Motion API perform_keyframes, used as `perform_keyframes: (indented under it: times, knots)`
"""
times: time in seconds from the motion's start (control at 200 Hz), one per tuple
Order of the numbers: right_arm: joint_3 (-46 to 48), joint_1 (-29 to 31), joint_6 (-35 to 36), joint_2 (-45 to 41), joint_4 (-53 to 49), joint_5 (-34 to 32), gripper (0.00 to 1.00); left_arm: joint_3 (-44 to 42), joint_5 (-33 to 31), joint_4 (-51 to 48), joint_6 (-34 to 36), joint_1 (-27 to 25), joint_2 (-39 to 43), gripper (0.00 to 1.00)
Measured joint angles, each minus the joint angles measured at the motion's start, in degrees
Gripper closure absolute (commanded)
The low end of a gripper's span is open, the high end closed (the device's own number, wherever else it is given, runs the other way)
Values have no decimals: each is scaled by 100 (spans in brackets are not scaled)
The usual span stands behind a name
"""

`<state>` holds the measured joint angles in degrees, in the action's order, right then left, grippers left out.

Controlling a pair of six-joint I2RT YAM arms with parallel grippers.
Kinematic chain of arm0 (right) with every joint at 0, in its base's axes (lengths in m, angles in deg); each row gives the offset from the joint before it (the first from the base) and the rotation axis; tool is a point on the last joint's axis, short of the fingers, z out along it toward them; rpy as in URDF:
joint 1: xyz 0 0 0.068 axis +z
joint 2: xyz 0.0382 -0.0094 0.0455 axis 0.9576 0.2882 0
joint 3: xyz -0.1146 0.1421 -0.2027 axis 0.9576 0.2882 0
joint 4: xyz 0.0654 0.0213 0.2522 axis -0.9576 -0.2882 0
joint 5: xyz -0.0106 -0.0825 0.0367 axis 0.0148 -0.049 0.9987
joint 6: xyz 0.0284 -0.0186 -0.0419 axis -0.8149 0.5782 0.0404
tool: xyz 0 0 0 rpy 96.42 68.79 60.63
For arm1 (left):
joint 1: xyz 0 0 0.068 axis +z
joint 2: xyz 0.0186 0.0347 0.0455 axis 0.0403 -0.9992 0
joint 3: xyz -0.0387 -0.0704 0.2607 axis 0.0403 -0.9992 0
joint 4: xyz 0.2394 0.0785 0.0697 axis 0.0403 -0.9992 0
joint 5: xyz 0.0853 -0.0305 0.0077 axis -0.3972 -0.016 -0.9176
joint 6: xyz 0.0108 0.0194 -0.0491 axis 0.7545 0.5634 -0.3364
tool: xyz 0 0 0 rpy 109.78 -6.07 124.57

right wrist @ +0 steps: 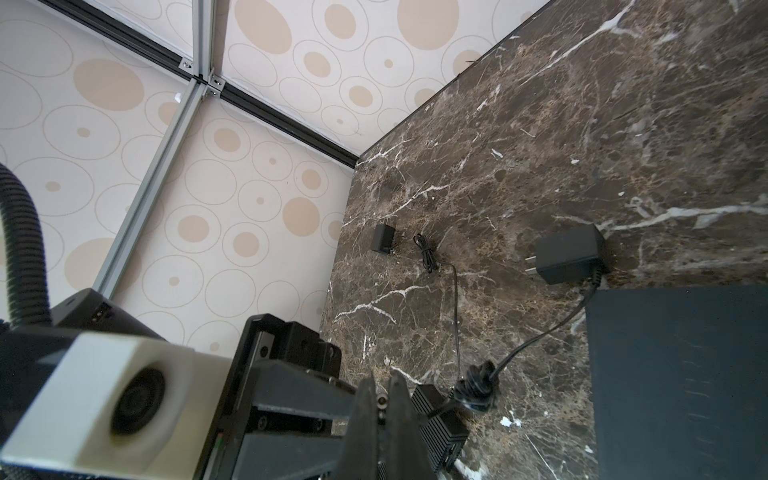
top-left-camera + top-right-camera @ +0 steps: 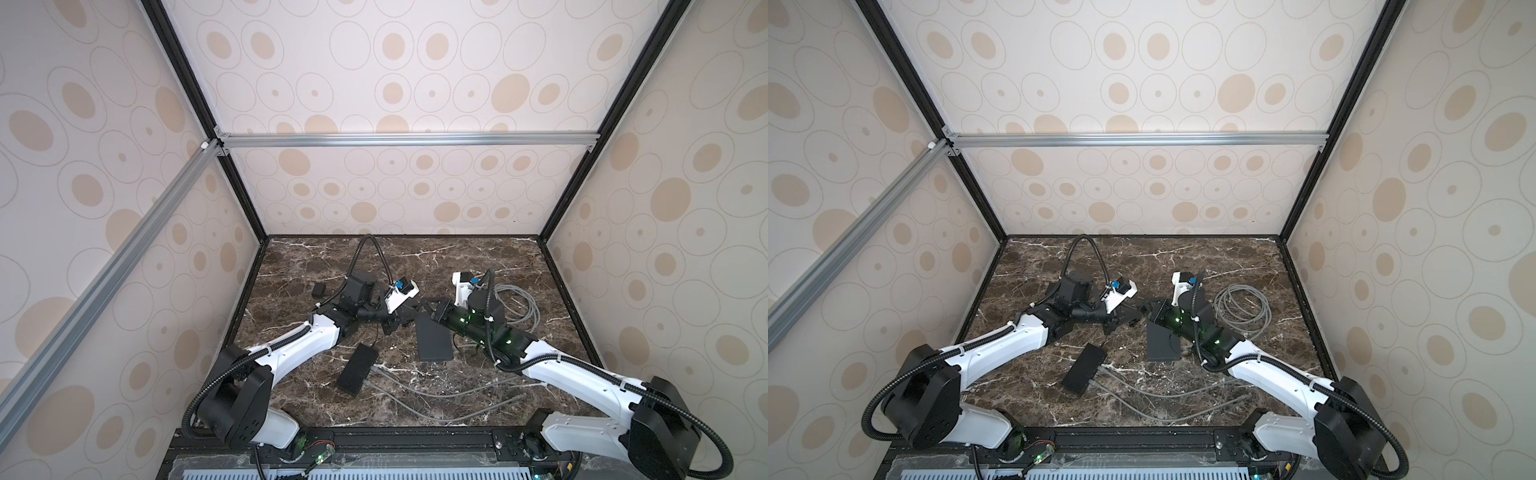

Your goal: Insert the plug into the switch port

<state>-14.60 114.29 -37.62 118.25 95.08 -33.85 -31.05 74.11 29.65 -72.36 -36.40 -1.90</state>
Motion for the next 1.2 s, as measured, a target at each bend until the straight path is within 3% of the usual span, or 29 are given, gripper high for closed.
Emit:
perform_keyframes:
  times: [0.1,0.19,0.315,0.53,0.625,0.75,0.89,1.08,1.2]
  knots:
    - [-2,0,-2,2,-7,2,100,7,17,-24,15,0,-2,92]
    - [-11,0,-2,4,-13,9,100,17,17,-24,50,0,-9,75]
    - [-13,0,-2,13,-11,44,100,26,17,-33,31,0,-9,75]
    - [-13,0,-28,92,-9,168,100,26,15,-37,26,0,-9,86]
    - [-13,0,-37,111,-11,192,100,26,2,-50,11,2,-11,100]
    - [-13,0,-39,111,-11,197,100,59,7,-111,52,7,-22,100]
    - [-13,-4,-2,85,-39,133,72,92,0,-164,55,7,-52,100]
    - [-146,-153,575,-437,-828,-144,50,197,-315,-367,61,4,-144,100]
    - [-389,-221,1049,-933,-1757,-522,38,332,-929,-597,101,4,-278,100]
